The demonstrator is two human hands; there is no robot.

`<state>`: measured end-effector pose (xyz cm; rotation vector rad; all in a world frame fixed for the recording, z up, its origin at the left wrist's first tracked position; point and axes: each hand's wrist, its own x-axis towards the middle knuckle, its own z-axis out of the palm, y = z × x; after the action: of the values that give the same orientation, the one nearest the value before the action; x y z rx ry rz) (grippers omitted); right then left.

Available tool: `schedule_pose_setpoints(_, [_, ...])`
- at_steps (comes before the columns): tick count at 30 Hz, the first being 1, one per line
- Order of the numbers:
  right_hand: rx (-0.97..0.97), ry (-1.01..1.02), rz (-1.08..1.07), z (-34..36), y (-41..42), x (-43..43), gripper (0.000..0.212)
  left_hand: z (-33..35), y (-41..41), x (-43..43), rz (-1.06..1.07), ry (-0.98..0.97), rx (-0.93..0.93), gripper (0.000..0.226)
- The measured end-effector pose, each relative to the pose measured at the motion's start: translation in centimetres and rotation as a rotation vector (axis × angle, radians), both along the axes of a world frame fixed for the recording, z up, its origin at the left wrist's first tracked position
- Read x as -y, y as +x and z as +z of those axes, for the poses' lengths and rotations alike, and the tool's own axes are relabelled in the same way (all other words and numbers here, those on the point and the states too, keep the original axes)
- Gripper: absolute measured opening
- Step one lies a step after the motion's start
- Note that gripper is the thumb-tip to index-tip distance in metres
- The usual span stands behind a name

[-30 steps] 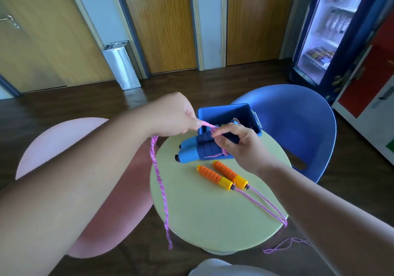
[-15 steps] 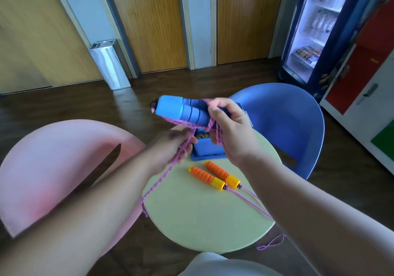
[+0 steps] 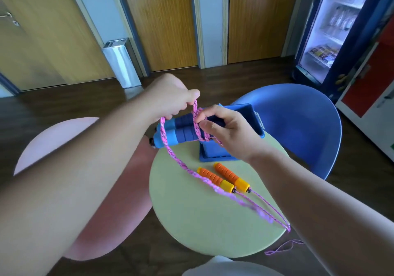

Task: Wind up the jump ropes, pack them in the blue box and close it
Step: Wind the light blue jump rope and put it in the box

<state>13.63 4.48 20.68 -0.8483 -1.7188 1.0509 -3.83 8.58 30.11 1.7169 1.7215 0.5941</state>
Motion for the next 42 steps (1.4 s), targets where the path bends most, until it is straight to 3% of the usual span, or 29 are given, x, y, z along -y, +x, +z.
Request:
schedule_pose_setpoints(5, [0.076, -0.047, 0.094, 0.9, 0.0, -0.2, 0.02, 1.6, 1.5, -0.1, -0.055, -0.112, -0.077, 0.033])
schedule_pose_setpoints(10, [-0.032, -0.069, -0.105, -0.4, -0.3, -0.6, 0.025, 2.9, 1.3, -0.6, -0.08, -0.122, -0.111, 0.026])
schedule_pose_setpoints(15, [-0.02, -0.073, -0.223, -1.1, 1.4, -0.9, 0.017, 4.7, 0.1, -0.6, -0.203, -0.333, -0.267, 0.028])
schedule_pose_setpoints(20, [-0.072, -0.054, -0.116, -1.0, 2.8, -0.1, 0.017, 5.0, -0.6, -1.7, -0.339, -0.098, -0.34, 0.023])
schedule_pose_setpoints(26, [-0.373, -0.22, -0.005, -0.1, 3.7, 1.7, 0.015, 0.5, -1.0, -2.5, -0.359, -0.279, 0.155, 0.026])
schedule_pose_setpoints(31, [-0.556, -0.262, -0.15, 0.8, 2.6, 0.5, 0.014, -7.6, 0.3, 0.3, -0.109, -0.31, 0.65, 0.014])
schedule_pose_setpoints(36, [-0.465, -0.157, -0.368, 0.1, 1.5, -1.5, 0.02, -8.7, 3.3, 4.7, -0.198, -0.159, 0.517, 0.016])
schedule_pose_setpoints(42, [-0.227, -0.018, -0.317, -1.7, 1.4, -1.9, 0.02, -1.8, 1.8, 4.1, -0.224, -0.1, 0.436, 0.019])
